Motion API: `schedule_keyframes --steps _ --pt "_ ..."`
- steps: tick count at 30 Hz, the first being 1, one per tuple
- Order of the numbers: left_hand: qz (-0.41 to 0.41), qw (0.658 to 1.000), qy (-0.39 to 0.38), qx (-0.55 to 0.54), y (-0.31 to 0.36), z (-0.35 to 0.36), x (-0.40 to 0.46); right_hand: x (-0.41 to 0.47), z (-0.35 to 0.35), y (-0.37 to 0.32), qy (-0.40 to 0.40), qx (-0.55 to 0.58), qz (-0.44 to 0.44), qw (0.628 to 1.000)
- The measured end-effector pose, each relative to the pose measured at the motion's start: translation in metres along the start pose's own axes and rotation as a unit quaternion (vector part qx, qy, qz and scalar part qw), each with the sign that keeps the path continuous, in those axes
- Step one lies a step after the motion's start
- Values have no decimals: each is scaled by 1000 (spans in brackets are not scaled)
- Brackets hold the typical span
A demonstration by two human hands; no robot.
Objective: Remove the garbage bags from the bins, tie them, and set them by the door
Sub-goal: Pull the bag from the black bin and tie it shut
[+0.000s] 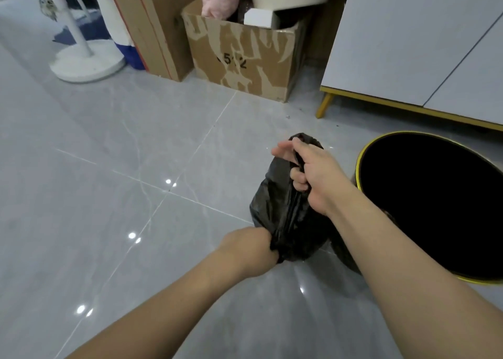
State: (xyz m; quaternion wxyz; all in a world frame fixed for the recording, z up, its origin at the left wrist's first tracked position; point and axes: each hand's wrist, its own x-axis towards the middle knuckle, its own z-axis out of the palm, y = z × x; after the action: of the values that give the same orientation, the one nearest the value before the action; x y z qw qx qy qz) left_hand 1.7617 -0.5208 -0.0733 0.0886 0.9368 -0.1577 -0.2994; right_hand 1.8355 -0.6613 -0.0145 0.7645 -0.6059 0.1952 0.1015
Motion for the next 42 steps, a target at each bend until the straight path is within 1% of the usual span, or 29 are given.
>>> schedule_keyframes --steps 2,3,4,5,7,9,12,15,18,19,22,23,24,26,28,29,32,34,37,39,40,42 --pt "21 999 21 39 -4 -7 -16 5 -10 -2 127 -10 -23 992" --pt "26 998 33 53 -8 -10 -25 7 -15 -5 176 -11 -39 984" --pt "26 997 44 62 -12 -13 -33 9 -19 -8 203 -25 -56 977" --pt "21 996 54 73 -15 -17 -41 10 -19 -9 213 -54 -68 973" --pt "0 992 70 107 -20 -25 -54 10 -12 -8 208 -127 -77 967" --pt "-20 987 83 135 -23 -31 -61 6 0 -5 180 -179 -91 963" --pt "-35 983 108 144 -31 -42 -70 -3 17 5 94 -209 -91 969" --pt "-30 977 160 141 -47 -53 -78 -7 26 25 1 -210 -54 976" --pt "26 963 228 142 -70 -60 -78 -14 32 42 -79 -180 13 980" --pt "30 957 247 147 -76 -64 -77 -18 34 45 -96 -172 38 980" --pt "4 955 263 138 -86 -74 -78 -26 36 49 -128 -188 83 970" --pt "8 958 260 123 -89 -77 -78 -28 37 50 -140 -187 96 968" --pt "21 963 249 100 -91 -79 -77 -30 39 51 -152 -183 111 965" --pt "32 979 198 29 -95 -86 -74 -33 40 51 -177 -188 138 956" --pt "28 987 155 -37 -98 -91 -70 -32 41 51 -196 -229 151 941" --pt "25 987 151 -55 -99 -93 -68 -31 41 50 -207 -255 153 932" --pt "32 982 165 -83 -98 -96 -61 -31 38 40 -238 -302 157 910" --pt "41 976 190 -96 -95 -99 -58 -34 36 30 -260 -333 159 892" --pt "60 964 255 -50 -92 -100 -49 -30 32 22 -275 -426 155 848" --pt "78 959 269 -46 -91 -100 -41 -26 30 19 -273 -482 133 822" --pt "85 958 264 -67 -89 -99 -37 -25 30 17 -265 -502 120 814" --pt "87 956 250 -127 -83 -96 -30 -23 26 10 -231 -513 105 820"
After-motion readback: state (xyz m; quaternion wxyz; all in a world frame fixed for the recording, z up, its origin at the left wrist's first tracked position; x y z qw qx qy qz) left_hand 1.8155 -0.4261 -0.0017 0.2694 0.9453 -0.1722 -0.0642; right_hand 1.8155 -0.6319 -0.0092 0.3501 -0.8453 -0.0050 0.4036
